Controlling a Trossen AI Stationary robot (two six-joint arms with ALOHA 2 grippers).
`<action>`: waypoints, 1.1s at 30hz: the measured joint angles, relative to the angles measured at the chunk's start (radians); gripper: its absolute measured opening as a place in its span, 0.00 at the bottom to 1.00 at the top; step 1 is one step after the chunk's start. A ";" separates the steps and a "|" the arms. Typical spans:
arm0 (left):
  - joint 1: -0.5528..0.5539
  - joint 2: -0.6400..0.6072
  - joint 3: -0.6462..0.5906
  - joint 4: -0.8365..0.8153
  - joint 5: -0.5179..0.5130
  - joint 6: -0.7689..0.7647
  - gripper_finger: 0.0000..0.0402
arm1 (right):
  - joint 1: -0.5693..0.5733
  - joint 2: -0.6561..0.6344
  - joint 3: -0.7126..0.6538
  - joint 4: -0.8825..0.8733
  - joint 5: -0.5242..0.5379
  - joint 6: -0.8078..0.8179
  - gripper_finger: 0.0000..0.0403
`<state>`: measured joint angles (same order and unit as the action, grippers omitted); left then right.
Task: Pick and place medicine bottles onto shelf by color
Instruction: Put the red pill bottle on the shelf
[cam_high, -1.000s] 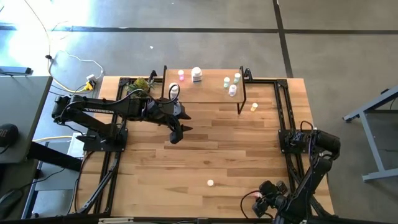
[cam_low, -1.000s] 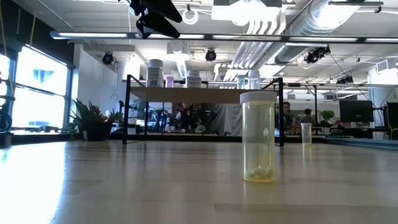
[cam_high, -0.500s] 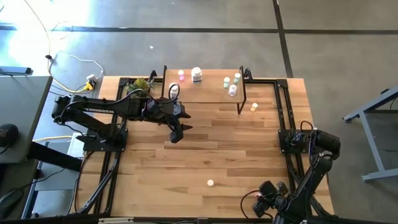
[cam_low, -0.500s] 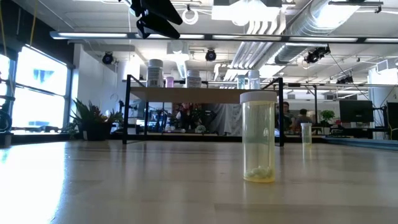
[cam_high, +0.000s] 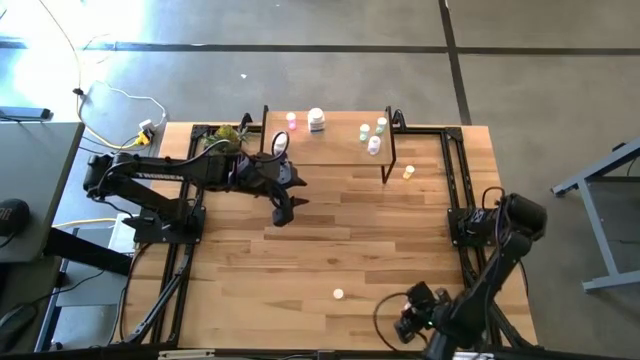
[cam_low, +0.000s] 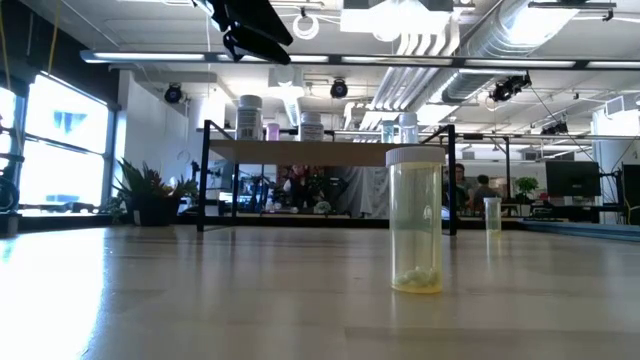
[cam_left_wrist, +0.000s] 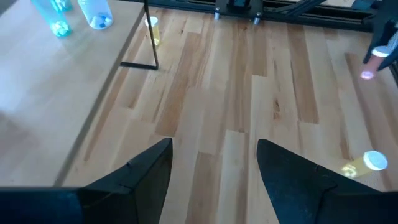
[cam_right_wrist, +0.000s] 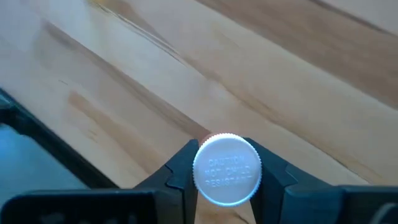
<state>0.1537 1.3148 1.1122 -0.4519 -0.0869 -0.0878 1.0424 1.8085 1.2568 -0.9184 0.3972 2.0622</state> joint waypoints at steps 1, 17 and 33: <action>0.008 0.000 0.000 0.000 0.010 0.017 0.56 | -0.019 -0.010 0.000 0.013 0.006 -0.026 0.23; 0.142 0.000 0.000 -0.001 0.235 0.230 0.56 | -0.398 -0.127 0.000 0.176 0.020 -0.488 0.23; 0.217 0.000 0.000 -0.001 0.232 0.265 0.56 | -0.805 -0.267 0.000 0.335 -0.059 -1.128 0.23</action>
<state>0.3704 1.3148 1.1122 -0.4526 0.1448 0.1768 0.2370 1.5413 1.2572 -0.5833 0.3379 0.9343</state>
